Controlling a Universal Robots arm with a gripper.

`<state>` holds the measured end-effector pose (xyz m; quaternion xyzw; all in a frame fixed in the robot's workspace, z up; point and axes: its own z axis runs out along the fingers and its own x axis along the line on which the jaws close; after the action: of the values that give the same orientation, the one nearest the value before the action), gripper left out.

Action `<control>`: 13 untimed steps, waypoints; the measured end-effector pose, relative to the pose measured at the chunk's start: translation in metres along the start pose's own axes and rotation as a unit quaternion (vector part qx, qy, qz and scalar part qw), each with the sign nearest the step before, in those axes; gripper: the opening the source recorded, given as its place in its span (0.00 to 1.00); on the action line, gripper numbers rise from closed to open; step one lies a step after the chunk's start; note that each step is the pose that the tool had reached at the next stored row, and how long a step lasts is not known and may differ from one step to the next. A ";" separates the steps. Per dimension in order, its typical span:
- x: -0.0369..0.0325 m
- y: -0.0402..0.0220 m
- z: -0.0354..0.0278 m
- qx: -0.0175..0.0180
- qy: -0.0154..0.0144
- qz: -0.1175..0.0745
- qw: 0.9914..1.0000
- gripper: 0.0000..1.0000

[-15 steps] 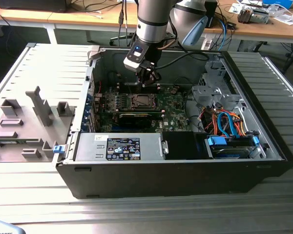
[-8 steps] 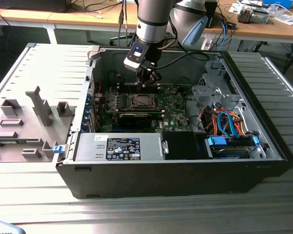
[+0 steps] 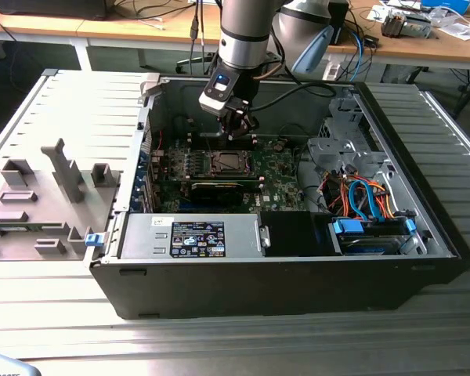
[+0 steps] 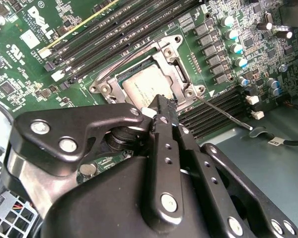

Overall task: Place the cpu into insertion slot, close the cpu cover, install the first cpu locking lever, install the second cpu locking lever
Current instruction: 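Install the first cpu locking lever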

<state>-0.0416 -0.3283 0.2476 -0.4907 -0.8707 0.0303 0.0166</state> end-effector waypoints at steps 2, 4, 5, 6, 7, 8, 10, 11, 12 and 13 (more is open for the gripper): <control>0.0000 0.0000 0.0000 0.000 0.000 -0.002 1.000 0.11; 0.0000 0.0000 0.0000 0.000 0.000 -0.003 1.000 0.11; 0.0000 0.0000 0.0000 0.000 0.000 -0.004 1.000 0.11; 0.0000 0.0000 0.0000 0.000 0.000 -0.005 1.000 0.11; 0.0000 0.0000 0.0000 0.000 0.000 -0.005 1.000 0.11; 0.0000 0.0000 0.0000 0.000 0.000 -0.006 1.000 0.11; 0.0000 0.0000 0.0000 0.000 -0.001 -0.007 1.000 0.11; 0.0000 0.0000 0.0000 0.000 -0.001 -0.008 1.000 0.11; 0.0000 0.0000 0.0000 0.000 -0.001 -0.008 1.000 0.11; 0.0000 0.0000 0.0000 0.000 -0.001 -0.009 1.000 0.11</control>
<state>-0.0416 -0.3283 0.2476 -0.4830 -0.8750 0.0304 0.0163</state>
